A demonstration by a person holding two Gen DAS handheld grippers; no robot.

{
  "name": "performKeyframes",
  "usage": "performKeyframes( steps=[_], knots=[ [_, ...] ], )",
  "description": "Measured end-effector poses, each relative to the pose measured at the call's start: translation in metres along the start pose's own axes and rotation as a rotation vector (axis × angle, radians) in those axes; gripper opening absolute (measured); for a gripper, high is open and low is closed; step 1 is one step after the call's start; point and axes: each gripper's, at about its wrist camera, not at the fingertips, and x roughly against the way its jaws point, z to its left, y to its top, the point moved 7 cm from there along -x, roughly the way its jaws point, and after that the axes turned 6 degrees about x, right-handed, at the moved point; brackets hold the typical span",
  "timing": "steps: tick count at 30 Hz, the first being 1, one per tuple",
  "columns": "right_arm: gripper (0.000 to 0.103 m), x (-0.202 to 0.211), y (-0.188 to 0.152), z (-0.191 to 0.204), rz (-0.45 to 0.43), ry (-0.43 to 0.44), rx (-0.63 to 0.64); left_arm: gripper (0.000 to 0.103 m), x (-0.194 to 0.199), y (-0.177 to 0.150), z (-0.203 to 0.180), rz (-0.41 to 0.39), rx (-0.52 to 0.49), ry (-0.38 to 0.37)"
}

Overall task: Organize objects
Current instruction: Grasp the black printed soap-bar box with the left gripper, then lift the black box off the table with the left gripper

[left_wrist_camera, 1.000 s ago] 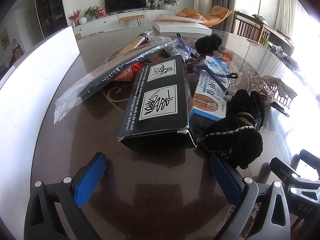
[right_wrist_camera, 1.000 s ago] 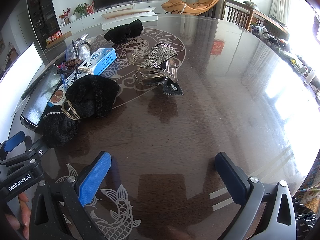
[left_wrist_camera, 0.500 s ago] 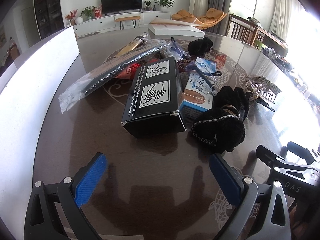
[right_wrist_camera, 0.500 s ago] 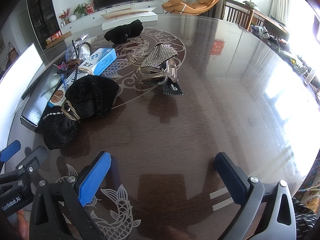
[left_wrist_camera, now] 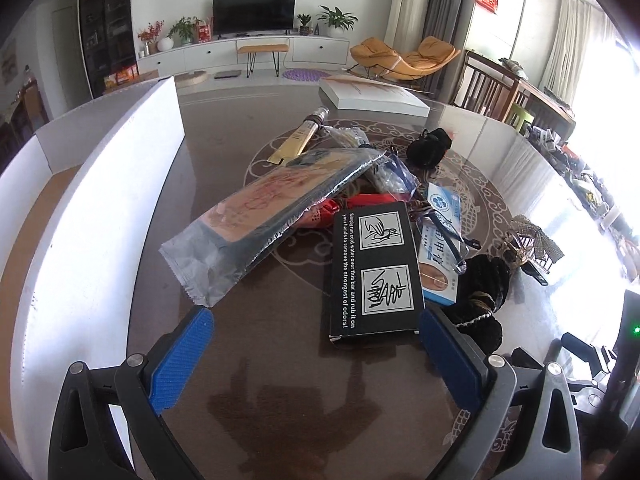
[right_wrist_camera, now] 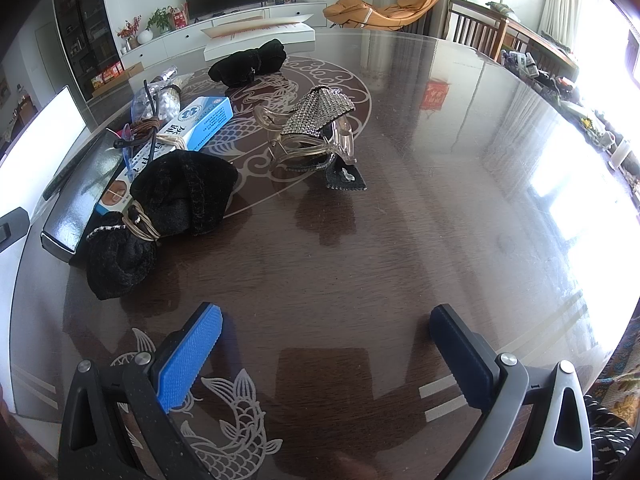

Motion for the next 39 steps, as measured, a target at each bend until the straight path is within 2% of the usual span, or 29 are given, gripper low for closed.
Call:
performKeyframes(
  steps=[4, 9, 10, 11, 13, 15, 18, 21, 22, 23, 27, 29, 39],
  knots=[
    [0.103, 0.0, 0.0, 0.0, 0.0, 0.0, 0.0, 0.103, -0.015, 0.002, -0.015, 0.048, -0.025, -0.059],
    [0.103, 0.0, 0.0, 0.0, 0.0, 0.0, 0.001, 0.103, -0.045, 0.011, -0.034, 0.072, -0.043, -0.037],
    [0.103, 0.0, 0.0, 0.0, 0.0, 0.0, 0.001, 0.082, -0.05, 0.013, -0.034, 0.076, -0.031, -0.036],
    [0.103, 0.0, 0.0, 0.0, 0.0, 0.001, 0.001, 0.057, -0.054, 0.012, -0.036, 0.097, -0.021, -0.063],
    [0.103, 0.0, 0.0, 0.0, 0.0, 0.0, 0.001, 0.057, -0.053, 0.009, -0.037, 0.108, -0.014, -0.053],
    [0.103, 0.0, 0.0, 0.0, 0.0, 0.0, 0.001, 0.057, -0.045, 0.0, -0.037, 0.098, -0.056, 0.0],
    [0.103, 0.0, 0.0, 0.0, 0.0, 0.0, 0.001, 0.058, -0.029, -0.027, -0.031, 0.11, -0.092, 0.068],
    [0.103, 0.0, 0.0, 0.0, 0.0, 0.0, 0.001, 0.06, -0.022, -0.052, -0.019, 0.141, -0.095, 0.101],
    [0.103, 0.0, 0.0, 0.0, 0.0, 0.0, 0.001, 0.065, -0.021, -0.056, -0.016, 0.142, -0.088, 0.093],
    [0.103, 0.0, 0.0, 0.0, 0.0, 0.0, 0.001, 0.076, -0.021, -0.056, -0.012, 0.136, -0.081, 0.087],
    [0.103, 0.0, 0.0, 0.0, 0.0, 0.0, 0.001, 0.088, -0.031, -0.048, 0.0, 0.127, -0.059, 0.097],
    [0.103, 0.0, 0.0, 0.0, 0.0, 0.0, 0.001, 0.102, -0.036, -0.044, 0.003, 0.115, -0.061, 0.113],
    [0.103, 0.0, 0.0, 0.0, 0.0, 0.0, 0.001, 0.103, -0.036, -0.042, 0.005, 0.03, -0.053, 0.101]
  ],
)
